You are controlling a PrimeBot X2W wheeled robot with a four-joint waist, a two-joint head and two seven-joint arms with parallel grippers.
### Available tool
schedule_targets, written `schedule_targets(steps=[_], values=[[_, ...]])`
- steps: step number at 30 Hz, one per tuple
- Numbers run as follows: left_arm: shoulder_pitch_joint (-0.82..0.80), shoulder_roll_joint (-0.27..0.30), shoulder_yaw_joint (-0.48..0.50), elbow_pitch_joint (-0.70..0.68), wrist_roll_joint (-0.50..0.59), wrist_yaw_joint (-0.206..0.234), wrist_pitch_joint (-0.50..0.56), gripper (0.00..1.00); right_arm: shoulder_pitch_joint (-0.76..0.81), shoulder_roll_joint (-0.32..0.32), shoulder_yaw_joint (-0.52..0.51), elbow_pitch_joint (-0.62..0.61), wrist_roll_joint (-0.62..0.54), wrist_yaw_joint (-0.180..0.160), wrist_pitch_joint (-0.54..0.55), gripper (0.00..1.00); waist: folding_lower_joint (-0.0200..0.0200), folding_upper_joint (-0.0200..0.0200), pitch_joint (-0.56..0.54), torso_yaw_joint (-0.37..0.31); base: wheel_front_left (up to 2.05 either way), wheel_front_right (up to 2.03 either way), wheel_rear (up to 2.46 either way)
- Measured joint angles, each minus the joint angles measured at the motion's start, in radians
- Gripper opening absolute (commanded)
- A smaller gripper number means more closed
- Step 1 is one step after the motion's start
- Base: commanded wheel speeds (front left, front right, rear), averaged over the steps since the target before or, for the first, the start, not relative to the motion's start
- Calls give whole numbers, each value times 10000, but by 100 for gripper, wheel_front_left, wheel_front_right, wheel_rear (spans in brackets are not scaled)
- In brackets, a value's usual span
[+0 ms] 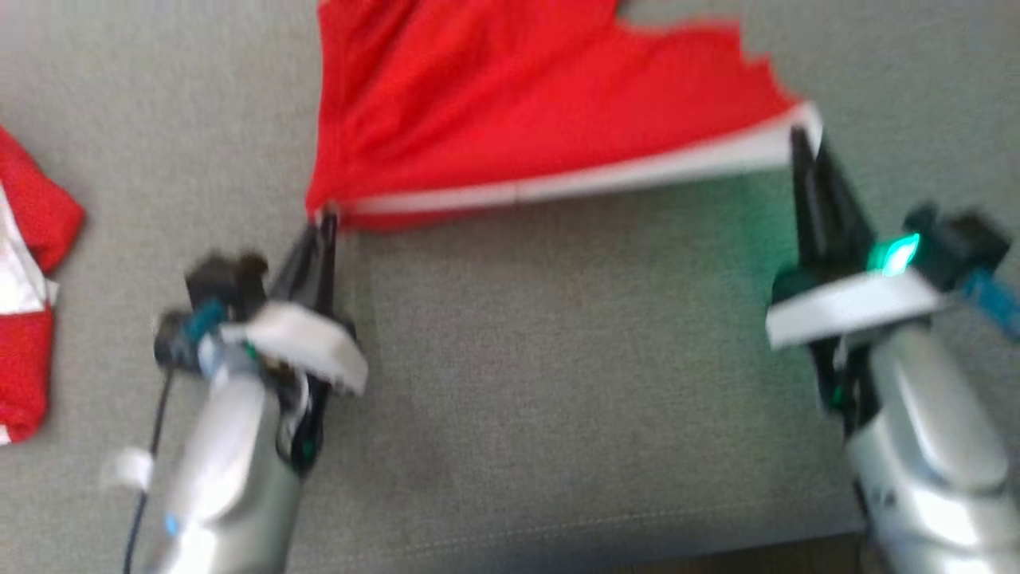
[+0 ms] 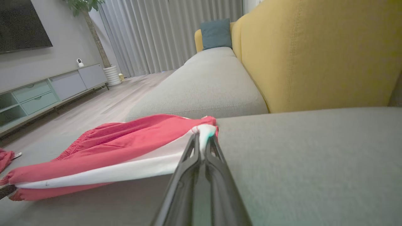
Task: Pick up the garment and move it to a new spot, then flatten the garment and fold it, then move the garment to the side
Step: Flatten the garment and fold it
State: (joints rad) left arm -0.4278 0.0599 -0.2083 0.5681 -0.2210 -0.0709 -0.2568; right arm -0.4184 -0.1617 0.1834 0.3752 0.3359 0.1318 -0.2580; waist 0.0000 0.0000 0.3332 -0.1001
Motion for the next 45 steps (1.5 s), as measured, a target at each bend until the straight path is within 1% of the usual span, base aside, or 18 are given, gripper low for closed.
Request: schedule_targets(steps=[6, 8, 9, 17, 20, 25, 30, 34, 39, 45], values=[[1660, -222, 362, -140, 94, -12, 2, 0, 2005, 228, 155, -146, 464, 0, 4, 0, 0, 0, -1055, -89, 0, 0, 0], [2186, -288, 527, -144, 96, -94, 2, 0, 2556, 228, 253, -136, 681, 0, 31, 0, 0, 0, -1408, -130, 0, 0, 0], [2186, -288, 527, -144, 96, -94, 2, 0, 2556, 228, 253, -136, 681, 0, 31, 0, 0, 0, -1408, -130, 0, 0, 0], [3893, -326, 738, -190, 98, -98, 4, 0, 3956, 102, 976, 127, 1039, 0, 31, 0, -1, 0, -2615, -335, 0, 0, 0], [4318, -328, 545, -263, -36, -100, 6, 0, 4435, 31, 976, 265, 1453, 0, 33, 0, -1, 0, -2947, -343, 0, 0, 0], [4849, -334, 232, -552, -117, -94, 12, 0, 4950, -100, 721, 155, 1498, 0, 63, 0, -1, 0, -3137, -135, 0, 0, 0], [4591, -330, 44, -890, -286, -82, 12, 0, 4354, -86, 435, -40, 1484, 0, 79, 0, -1, 0, -2867, 92, 0, 0, 0], [3612, -311, -75, -1285, -286, -79, 12, 0, 2902, -100, 362, 146, 1327, 0, 77, 0, -1, 0, -2466, 313, 0, 0, 0], [2175, -290, -443, -1415, -464, -61, 12, 0, 690, -224, 550, 980, 1068, 0, 73, 0, -1, 0, -1825, 657, 0, 0, 0], [565, -288, -771, -1356, -788, 372, 10, 0, -1672, -349, 945, 2307, 734, 0, 73, 0, 0, 0, -977, 1112, 0, 0, 0]])
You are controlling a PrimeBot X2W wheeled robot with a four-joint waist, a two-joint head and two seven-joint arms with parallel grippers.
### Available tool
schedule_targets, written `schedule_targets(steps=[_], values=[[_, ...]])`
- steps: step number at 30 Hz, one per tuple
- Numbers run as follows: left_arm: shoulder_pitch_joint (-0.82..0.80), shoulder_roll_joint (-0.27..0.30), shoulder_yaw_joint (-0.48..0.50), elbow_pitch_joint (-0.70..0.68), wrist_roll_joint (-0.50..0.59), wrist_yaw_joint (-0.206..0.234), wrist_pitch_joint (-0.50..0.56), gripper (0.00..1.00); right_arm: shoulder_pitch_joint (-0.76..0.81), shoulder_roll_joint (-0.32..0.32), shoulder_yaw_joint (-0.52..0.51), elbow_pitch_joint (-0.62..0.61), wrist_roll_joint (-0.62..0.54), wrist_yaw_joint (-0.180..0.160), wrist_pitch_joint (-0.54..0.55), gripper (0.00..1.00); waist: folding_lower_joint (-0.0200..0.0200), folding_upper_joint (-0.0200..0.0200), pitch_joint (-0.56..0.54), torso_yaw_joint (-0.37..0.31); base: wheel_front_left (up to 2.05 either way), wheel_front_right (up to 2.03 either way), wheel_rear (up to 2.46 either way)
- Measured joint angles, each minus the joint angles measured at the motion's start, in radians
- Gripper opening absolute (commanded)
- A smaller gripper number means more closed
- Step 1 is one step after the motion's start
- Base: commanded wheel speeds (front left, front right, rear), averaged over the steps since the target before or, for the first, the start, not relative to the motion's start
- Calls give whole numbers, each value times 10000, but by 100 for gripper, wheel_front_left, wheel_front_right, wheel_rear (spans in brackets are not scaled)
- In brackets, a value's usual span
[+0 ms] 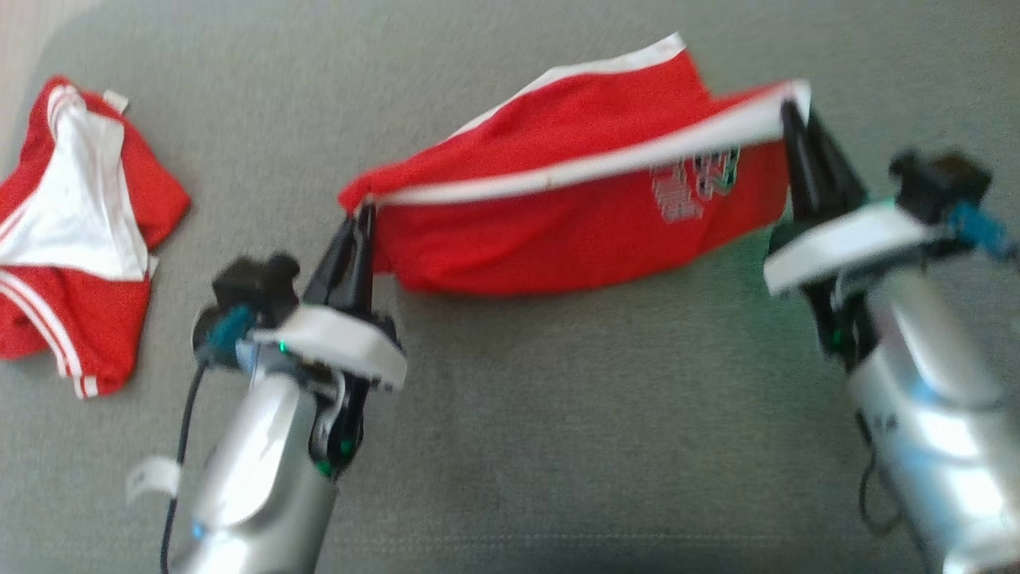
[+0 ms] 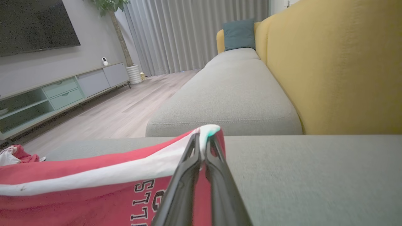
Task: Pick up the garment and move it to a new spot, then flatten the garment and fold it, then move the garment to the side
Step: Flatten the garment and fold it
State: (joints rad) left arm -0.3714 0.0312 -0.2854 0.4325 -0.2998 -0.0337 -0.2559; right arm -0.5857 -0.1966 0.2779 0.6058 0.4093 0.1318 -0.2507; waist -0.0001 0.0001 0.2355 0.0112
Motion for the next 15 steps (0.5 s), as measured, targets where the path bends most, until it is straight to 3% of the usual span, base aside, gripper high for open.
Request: schedule_targets(steps=[6, 15], values=[[-1208, -12, -301, 268, -314, 412, -2, 0, -2101, -19, 84, 1524, -477, 0, -4, 0, 0, 0, 873, 426, 0, 0, 0], [-2479, -36, -974, 652, -863, 786, -6, 0, -4042, -48, -617, 3252, -1448, 0, -13, 0, 1, 0, 2020, 1024, 0, 0, 0]])
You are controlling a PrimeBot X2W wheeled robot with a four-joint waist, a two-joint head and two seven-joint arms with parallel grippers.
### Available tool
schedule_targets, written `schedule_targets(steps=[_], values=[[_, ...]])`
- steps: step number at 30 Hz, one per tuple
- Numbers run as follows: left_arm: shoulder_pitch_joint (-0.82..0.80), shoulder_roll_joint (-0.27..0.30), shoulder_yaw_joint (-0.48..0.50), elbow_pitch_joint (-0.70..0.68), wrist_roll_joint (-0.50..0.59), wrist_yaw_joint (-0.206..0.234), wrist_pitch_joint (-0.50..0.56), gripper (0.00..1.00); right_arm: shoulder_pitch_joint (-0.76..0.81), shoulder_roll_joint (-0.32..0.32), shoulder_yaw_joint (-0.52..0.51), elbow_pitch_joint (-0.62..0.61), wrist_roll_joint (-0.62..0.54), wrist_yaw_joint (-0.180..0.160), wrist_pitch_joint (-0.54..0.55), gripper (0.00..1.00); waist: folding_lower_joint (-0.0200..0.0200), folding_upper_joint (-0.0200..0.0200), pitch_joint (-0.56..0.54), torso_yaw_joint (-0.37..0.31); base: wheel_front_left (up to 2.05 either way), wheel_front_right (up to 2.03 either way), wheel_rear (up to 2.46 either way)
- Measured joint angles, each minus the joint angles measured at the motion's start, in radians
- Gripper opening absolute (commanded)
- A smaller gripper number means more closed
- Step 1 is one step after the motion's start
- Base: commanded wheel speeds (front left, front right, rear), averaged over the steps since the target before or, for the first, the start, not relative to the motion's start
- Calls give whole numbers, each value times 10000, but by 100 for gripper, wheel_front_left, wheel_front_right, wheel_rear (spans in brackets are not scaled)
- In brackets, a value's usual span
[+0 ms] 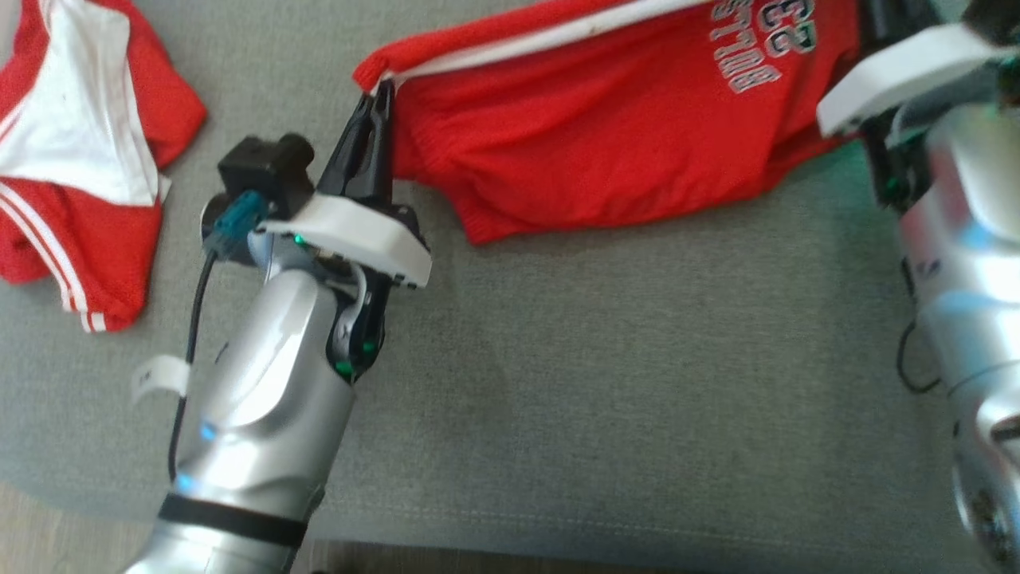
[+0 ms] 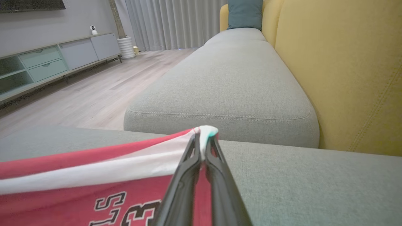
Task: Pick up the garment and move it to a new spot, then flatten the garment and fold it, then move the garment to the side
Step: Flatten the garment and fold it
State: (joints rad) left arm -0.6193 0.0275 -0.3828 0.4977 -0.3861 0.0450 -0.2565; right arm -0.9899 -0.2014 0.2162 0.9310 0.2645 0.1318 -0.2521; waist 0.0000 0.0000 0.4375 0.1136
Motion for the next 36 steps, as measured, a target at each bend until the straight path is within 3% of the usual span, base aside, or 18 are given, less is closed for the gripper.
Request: schedule_targets(steps=[3, 4, 6, 7, 8, 10, 18, 23, 34, 35, 36], values=[[-371, 0, -295, 247, 31, 138, 0, 0, -445, 2, -360, 326, -301, 0, 0, 0, 0, 0, 340, 144, 0, 0, 0], [-471, -10, -370, 303, -23, 138, 0, 5, -533, 2, -460, 380, -389, 0, -2, 0, 1, 0, 443, 184, 0, 0, 0], [-622, -6, -550, 470, -40, 180, 0, 49, -677, 13, -619, 608, -594, 0, -2, 0, 1, 0, 614, 242, 0, 0, 0], [-657, -10, -593, 506, -40, 201, -2, 100, -698, 25, -717, 704, -673, 0, -2, 0, 1, 0, 682, 260, 0, 0, 0], [-673, -10, -602, 537, -40, 245, -2, 100, -701, 44, -830, 780, -763, 0, -2, 29, 1, 0, 735, 265, 0, 0, 0], [-674, -2, -598, 573, -36, 343, -2, 100, -703, 58, -959, 832, -844, 0, -2, 100, 1, 0, 783, 256, 0, 0, 0], [-499, 0, -573, 539, 125, 721, -2, 100, -625, 336, -1475, 357, -1164, 0, -2, 100, 0, 0, 705, 45, 0, 0, 0], [172, 0, -351, 268, 263, 972, -2, 100, -143, 284, -1269, 316, -1112, 0, -2, 100, 0, 0, 433, -44, 0, 0, 0], [1088, 10, -100, 86, 504, 1035, -2, 100, 679, 240, -401, 1883, -410, 0, 556, 100, 0, 0, -81, -64, 0, 0, 0], [1127, 8, -84, 82, 504, 1035, -2, 100, 672, 261, -209, 1956, -349, -2, 700, 98, 0, 0, -122, -48, 0, 0, 0], [1160, 10, -67, 77, 508, 1035, -2, 100, 663, 293, -81, 2019, -288, -2, 855, 70, 0, 0, -160, -37, 0, 0, 0]])
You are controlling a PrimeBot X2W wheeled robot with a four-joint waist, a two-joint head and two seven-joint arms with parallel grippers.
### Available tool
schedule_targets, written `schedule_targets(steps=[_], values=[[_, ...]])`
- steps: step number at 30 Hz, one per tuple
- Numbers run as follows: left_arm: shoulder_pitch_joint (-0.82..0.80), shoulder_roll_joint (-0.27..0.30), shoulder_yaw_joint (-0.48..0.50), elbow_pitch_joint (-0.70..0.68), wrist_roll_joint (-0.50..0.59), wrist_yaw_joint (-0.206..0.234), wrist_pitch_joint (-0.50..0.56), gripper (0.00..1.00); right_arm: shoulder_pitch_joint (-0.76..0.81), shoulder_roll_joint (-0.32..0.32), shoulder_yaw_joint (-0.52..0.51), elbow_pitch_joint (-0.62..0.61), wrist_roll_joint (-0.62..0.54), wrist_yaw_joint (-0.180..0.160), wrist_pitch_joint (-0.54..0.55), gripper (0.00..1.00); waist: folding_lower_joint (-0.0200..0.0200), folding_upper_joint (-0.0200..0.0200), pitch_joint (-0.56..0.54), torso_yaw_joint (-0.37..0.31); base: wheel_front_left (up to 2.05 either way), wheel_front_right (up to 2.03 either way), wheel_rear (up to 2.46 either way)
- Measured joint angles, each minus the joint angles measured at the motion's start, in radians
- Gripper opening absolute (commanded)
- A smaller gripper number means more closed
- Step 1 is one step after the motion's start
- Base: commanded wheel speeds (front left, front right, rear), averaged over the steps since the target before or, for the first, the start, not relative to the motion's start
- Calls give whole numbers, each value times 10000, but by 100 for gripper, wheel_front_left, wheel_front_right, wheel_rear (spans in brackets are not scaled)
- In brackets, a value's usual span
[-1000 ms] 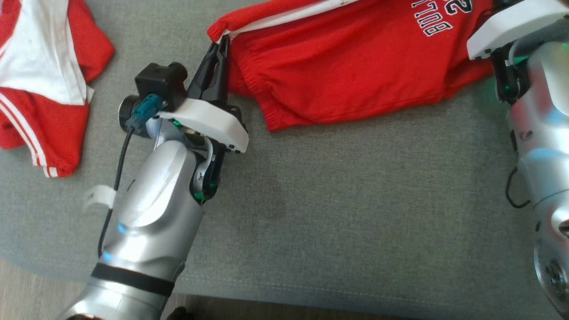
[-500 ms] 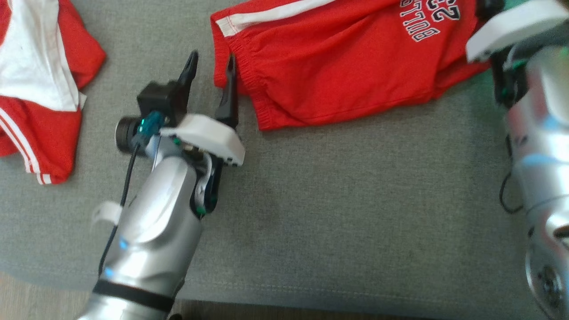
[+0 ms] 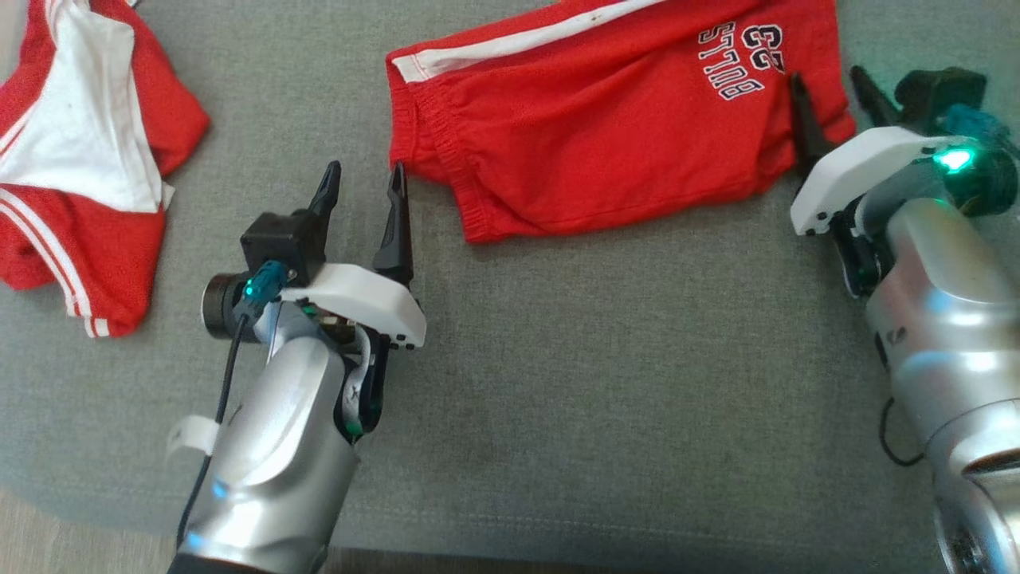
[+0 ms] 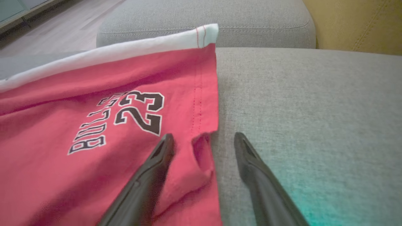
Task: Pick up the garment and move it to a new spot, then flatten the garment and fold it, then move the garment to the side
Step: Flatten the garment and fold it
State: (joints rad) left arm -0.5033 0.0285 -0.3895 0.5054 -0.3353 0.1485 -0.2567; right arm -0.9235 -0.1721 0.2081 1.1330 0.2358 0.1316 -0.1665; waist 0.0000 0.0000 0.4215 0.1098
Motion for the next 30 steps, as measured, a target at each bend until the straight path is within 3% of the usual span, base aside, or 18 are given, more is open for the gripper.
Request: schedule_targets(steps=[1, 2, 18, 24, 30], values=[[40, 0, 21, -2, 13, 0, 0, 100, -4, 13, 88, 44, 140, 0, 127, 14, 0, 0, -33, 7, 0, 0, 0], [88, 0, 33, 2, 13, 0, 0, 100, -15, 10, 148, 92, 255, 0, 207, 0, 0, 0, -66, 15, 0, 0, 0], [1583, 25, 546, 121, 295, -4, 0, 100, 1685, -159, -44, 326, 2326, 0, -313, 0, 0, 0, -1511, -229, 0, 0, 0], [2194, 27, 840, 148, 389, -90, 0, 100, 1923, -742, 407, -115, 2247, 0, -454, 0, 0, 0, -1830, -383, 0, 0, 0], [2361, 27, 940, 157, 449, -224, 0, 100, 1140, -449, 1409, -1106, 1927, 0, -535, 0, 0, 0, -1952, -181, 0, 0, 0]])
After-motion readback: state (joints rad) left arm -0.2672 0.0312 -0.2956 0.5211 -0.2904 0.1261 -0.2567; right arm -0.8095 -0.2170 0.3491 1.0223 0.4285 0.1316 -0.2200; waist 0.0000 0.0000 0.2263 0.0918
